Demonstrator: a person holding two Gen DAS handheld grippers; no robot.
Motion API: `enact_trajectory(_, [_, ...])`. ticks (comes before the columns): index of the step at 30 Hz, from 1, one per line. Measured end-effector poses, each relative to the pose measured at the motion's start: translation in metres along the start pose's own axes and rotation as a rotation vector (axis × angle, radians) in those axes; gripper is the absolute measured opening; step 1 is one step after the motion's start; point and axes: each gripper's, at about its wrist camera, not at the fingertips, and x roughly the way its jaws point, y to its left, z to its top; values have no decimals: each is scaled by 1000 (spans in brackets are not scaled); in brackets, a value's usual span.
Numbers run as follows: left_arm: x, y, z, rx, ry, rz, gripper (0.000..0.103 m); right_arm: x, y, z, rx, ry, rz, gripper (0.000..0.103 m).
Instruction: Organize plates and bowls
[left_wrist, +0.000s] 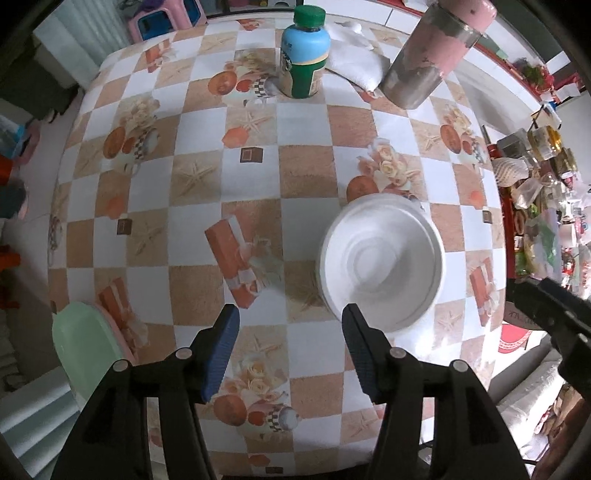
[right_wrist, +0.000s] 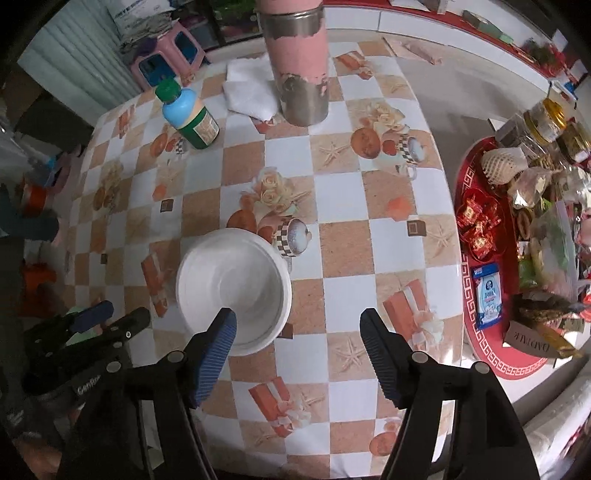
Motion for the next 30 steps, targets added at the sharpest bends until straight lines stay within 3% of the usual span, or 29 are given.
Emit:
enact_trajectory(9, [-26, -15, -32, 54, -41, 7, 62, -9, 2, -44, 7, 33, 10, 71])
enact_trajectory(17, [-39, -17, -47, 64, -50, 34, 62, -8, 32, -68, -138, 69, -60, 71])
enact_trajectory(22, [-46, -10, -48, 47, -66, 44, 62, -24, 32, -63, -117, 2, -27, 71])
enact_trajectory(26, [-50, -8, -47, 47, -76, 51, 62, -41, 36, -60, -117, -138, -44, 71])
enact_trajectory(30, [-53, -9, -46, 52, -85, 56, 62, -40, 41, -60, -149, -126, -72, 71])
